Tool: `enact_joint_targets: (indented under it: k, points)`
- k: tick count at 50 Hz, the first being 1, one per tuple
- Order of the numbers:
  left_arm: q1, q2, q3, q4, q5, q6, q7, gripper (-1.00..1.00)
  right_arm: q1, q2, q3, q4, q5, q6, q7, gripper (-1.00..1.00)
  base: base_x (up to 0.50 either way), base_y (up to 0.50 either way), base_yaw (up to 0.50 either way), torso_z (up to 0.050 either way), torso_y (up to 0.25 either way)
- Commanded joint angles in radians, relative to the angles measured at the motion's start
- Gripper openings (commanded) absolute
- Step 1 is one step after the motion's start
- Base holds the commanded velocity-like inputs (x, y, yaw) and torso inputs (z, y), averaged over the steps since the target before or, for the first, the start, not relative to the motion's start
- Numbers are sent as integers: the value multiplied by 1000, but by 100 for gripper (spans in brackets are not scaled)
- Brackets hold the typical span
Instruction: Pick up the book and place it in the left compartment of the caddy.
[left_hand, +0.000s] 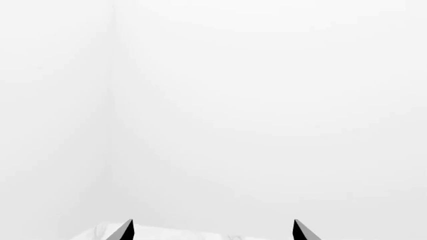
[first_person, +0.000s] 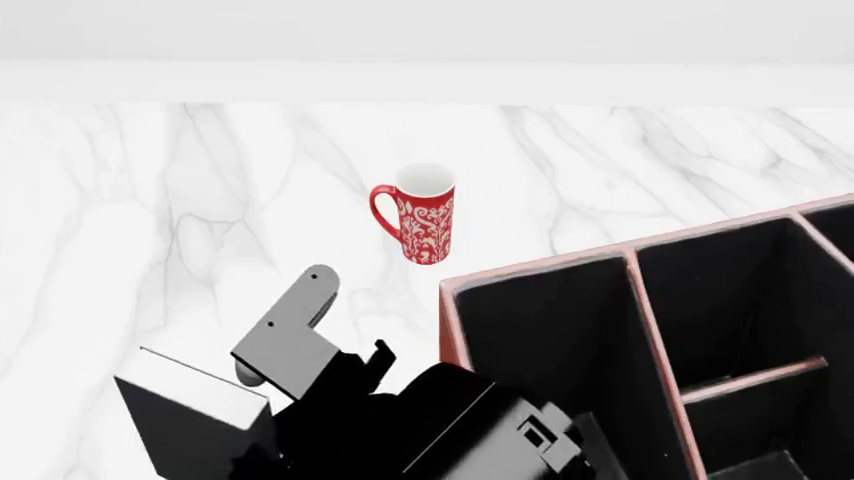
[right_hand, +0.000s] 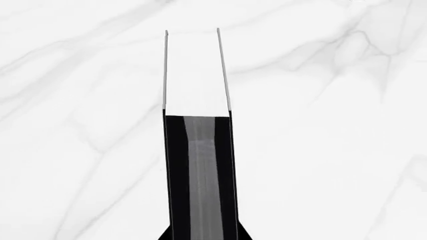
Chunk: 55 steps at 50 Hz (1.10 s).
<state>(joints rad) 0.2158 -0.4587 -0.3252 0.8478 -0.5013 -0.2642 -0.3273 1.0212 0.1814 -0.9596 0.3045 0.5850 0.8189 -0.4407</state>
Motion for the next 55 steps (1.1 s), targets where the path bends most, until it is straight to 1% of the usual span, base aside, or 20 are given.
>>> enact_joint_targets:
  k: [1,8,9,11,13,15,16,18,26,32,33,34,37,38,40,44,55]
  points:
    - [1,-3,3,2,-1,-1,-5,100,26,-1,112,-112,69,166,154,-100,0,0,0,0,0]
    - [-3,-4,9,-4,3,2,-3,100,20,17,186,-245,134,283,264,-100,0,0,0,0,0]
    - [-2,-3,11,-5,4,4,-2,100,19,16,209,-267,148,322,304,-100,0,0,0,0,10]
    - [-2,-3,12,-5,5,5,-2,100,18,15,220,-276,158,340,318,-100,0,0,0,0,0]
    - [-3,-4,13,-6,5,5,-2,100,14,10,278,-312,190,404,389,-100,0,0,0,0,0]
    - [-2,-4,13,-8,6,7,-2,100,13,7,300,-318,191,433,435,-100,0,0,0,0,0]
    - [-2,-5,12,-6,4,5,-3,100,10,3,339,-333,215,454,455,-100,0,0,0,0,0]
    - [-1,-4,14,-6,7,7,-4,100,10,3,356,-347,228,474,473,-100,0,0,0,0,0]
    - [0,-7,17,-4,9,5,-7,100,19,-3,515,-448,330,605,595,-100,0,0,0,0,1]
    - [0,-10,8,-4,-2,2,-10,100,26,-31,682,-506,478,745,733,-100,0,0,0,0,2]
    - [2,-10,9,-1,-1,3,-11,100,35,-23,702,-512,542,749,802,-100,0,0,0,0,0]
    - [4,-10,11,2,0,3,-11,100,49,-10,717,-494,653,750,891,-100,0,0,0,0,0]
    - [2,-11,18,3,5,2,-11,100,64,12,721,-493,780,743,1010,-100,0,0,0,0,3]
    - [1,-11,23,2,10,1,-12,100,68,14,742,-476,851,744,1076,-100,0,0,0,0,0]
    - [1,-12,24,4,9,0,-13,100,75,29,730,-479,898,737,1118,-100,0,0,0,0,0]
    - [5,-14,18,9,2,1,-13,100,77,54,742,-458,1062,720,1240,-100,0,0,0,0,0]
    - [1,-16,28,9,9,-3,-19,100,121,147,713,-464,1287,657,1425,-100,0,0,0,0,1]
